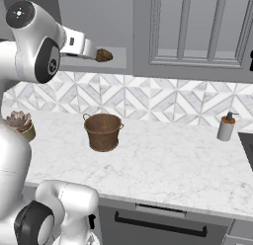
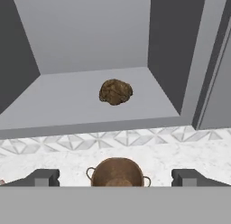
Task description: Open the cabinet, pick up the bread from the cabinet and place it in the basket. Then move the basket to the dining counter.
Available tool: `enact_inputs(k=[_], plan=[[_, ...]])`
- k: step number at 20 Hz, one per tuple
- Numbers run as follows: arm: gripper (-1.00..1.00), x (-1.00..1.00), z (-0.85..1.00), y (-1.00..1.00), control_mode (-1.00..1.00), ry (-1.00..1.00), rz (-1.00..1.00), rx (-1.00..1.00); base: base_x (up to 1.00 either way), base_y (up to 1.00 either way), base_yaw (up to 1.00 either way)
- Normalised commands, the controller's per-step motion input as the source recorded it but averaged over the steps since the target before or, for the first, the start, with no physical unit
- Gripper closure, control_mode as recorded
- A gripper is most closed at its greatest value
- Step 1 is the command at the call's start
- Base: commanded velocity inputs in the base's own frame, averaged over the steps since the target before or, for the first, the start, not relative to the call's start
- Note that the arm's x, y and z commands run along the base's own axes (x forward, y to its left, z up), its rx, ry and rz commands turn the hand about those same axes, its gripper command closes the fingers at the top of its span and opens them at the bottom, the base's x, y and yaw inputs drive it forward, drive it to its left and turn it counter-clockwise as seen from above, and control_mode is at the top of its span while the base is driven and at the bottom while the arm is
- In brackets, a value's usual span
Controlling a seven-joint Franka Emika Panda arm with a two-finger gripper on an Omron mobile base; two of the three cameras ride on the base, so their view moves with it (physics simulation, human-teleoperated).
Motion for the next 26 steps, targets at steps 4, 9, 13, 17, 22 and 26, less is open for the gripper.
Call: enact_inputs(k=[4, 9, 13, 17, 22, 26], plan=[[-1.0, 0.42, -0.06, 0.09, -1.0, 0.0, -0.09, 0.0, 0.0, 0.0, 0.0], [-1.0, 0.38, -0.11, 0.01, -1.0, 0.0, -0.09, 0.0, 0.0, 0.0, 0.0], [-1.0, 0.3, -0.17, 0.0, -1.0, 0.0, -0.02, 0.02, 0.0, 0.0, 0.0], [-1.0, 0.48, -0.13, 0.0, -1.0, 0.0, 0.0, 0.01, 0.0, 0.0, 0.0], [-1.0, 0.46, -0.16, 0.0, -1.0, 0.0, 0.0, 0.0, 0.0, 0.0, 0.0], [-1.0, 0.38, -0.14, 0.0, -1.0, 0.0, 0.02, 0.03, 0.0, 0.0, 0.0]])
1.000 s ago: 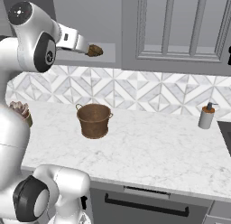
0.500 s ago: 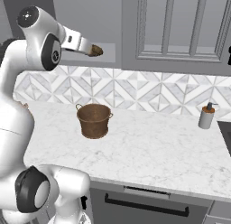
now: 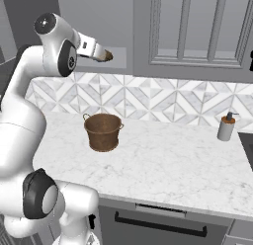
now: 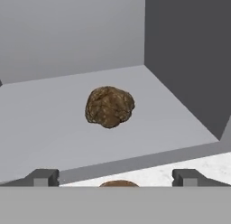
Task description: Open the cabinet, pick up the bread from the cabinet and place it in the basket. Then move the basket to the dining counter.
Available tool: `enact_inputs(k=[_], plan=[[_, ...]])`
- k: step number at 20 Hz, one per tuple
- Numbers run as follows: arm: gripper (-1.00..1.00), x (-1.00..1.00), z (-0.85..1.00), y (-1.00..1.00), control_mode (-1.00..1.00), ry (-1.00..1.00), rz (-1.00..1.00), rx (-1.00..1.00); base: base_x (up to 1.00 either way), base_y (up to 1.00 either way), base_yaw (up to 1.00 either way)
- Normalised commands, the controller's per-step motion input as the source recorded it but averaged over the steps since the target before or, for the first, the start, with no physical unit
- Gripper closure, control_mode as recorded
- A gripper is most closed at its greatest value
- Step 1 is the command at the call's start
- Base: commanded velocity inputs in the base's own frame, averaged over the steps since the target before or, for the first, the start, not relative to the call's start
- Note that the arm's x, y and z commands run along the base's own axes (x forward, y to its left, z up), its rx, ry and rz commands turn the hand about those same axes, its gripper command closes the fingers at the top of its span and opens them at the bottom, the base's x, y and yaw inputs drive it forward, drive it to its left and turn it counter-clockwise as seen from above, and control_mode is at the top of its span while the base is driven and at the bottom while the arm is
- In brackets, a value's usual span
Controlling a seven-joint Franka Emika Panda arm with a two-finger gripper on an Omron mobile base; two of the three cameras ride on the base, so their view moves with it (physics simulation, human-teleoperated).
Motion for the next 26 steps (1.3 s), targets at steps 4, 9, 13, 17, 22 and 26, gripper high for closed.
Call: enact_inputs(k=[4, 9, 13, 17, 22, 26], plan=[[-1.0, 0.47, -0.04, -0.02, -1.0, 0.0, 0.05, 0.05, 0.0, 0.0, 0.0], [-1.0, 0.46, -0.01, 0.0, -1.0, 0.0, 0.04, 0.0, 0.0, 0.0, 0.0], [-1.0, 0.44, -0.01, 0.0, -1.0, 0.01, 0.02, 0.0, 0.0, 0.0, 0.0], [-1.0, 0.41, -0.03, 0.0, -1.0, 0.06, 0.0, 0.0, 0.0, 0.0, 0.0], [-1.0, 0.32, -0.1, 0.0, -1.0, 0.05, 0.0, 0.0, 0.0, 0.0, 0.0], [-1.0, 0.24, -0.13, -0.06, -1.0, 0.02, 0.01, 0.0, 0.0, 0.0, 0.0]])
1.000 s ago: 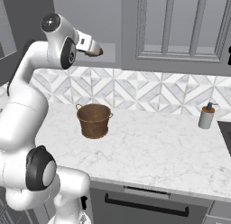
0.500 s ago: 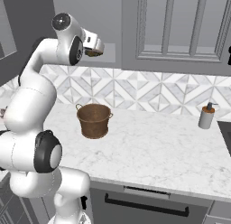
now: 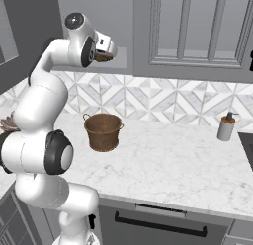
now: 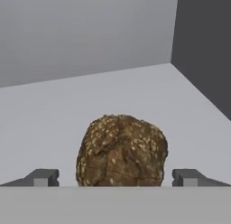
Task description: Open the cabinet, pick up the bread from the cabinet and place it in the basket. Then move the basket to the dining counter.
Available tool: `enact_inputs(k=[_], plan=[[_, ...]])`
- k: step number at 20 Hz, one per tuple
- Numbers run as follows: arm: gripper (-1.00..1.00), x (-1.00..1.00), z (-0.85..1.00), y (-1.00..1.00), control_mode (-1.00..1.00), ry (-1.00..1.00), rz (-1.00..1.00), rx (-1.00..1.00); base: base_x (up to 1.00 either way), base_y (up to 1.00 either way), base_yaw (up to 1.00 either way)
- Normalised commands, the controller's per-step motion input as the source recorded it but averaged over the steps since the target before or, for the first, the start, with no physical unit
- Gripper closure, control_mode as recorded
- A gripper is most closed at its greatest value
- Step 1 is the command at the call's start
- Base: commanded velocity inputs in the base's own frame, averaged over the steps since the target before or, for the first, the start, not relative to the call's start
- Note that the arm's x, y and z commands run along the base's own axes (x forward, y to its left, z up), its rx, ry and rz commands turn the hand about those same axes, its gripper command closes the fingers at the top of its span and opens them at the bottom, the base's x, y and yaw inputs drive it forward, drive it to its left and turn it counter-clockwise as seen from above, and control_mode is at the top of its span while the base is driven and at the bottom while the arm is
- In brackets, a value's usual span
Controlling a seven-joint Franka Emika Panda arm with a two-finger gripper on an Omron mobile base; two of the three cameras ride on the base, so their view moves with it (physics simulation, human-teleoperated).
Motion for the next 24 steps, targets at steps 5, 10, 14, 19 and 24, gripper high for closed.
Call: enact_inputs(k=[5, 10, 14, 19, 24], plan=[[-1.0, 0.12, -0.22, -0.19, -1.0, 0.0, 0.02, 0.0, 0.0, 0.0, 0.0], [-1.0, 0.24, -0.31, -0.08, -1.0, 0.0, 0.02, 0.0, 0.0, 0.0, 0.0], [-1.0, 0.36, -0.24, 0.0, -1.0, 0.0, 0.02, 0.0, 0.0, 0.0, 0.0], [-1.0, 0.38, -0.33, 0.0, -1.0, 0.0, 0.02, 0.0, 0.0, 0.0, 0.0], [-1.0, 0.39, -0.18, 0.02, -1.0, 0.0, 0.04, 0.0, 0.0, 0.0, 0.0]])
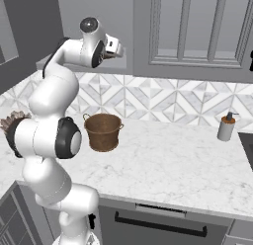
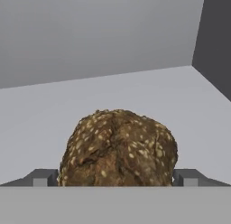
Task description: Open the cabinet, pick up the bread from the cabinet and place it in the basket. Then move the basket to the dining counter.
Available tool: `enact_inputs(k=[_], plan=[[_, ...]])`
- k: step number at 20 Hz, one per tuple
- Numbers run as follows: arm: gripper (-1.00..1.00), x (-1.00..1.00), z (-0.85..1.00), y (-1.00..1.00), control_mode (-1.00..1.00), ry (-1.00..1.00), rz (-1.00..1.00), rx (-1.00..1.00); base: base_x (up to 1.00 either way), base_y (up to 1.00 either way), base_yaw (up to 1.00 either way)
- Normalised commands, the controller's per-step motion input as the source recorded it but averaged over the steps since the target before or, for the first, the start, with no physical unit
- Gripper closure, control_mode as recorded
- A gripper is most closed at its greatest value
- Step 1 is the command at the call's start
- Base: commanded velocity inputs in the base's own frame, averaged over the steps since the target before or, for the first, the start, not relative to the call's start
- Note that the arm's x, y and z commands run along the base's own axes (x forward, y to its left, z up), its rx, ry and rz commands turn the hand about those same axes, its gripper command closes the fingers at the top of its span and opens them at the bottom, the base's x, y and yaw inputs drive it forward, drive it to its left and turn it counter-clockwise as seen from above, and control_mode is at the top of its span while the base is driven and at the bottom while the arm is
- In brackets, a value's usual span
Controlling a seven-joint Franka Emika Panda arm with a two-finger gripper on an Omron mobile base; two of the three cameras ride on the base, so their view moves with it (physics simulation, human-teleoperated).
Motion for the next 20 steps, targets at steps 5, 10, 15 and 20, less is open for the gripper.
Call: enact_inputs(k=[5, 10, 15, 20], plan=[[1.0, 0.69, -0.18, 0.0, -1.0, 0.0, 0.04, 0.0, 0.0, 0.0, 0.0], [1.0, 0.12, -0.29, 0.02, -1.0, -0.08, 0.02, 0.0, 0.0, 0.0, 0.0], [1.0, -0.75, -0.17, 0.16, -1.0, -0.27, 0.0, 0.0, 0.0, 0.0, 0.0], [1.0, -0.95, 0.0, 0.04, -1.0, -0.15, 0.0, 0.0, 0.0, 0.0, 0.0]])
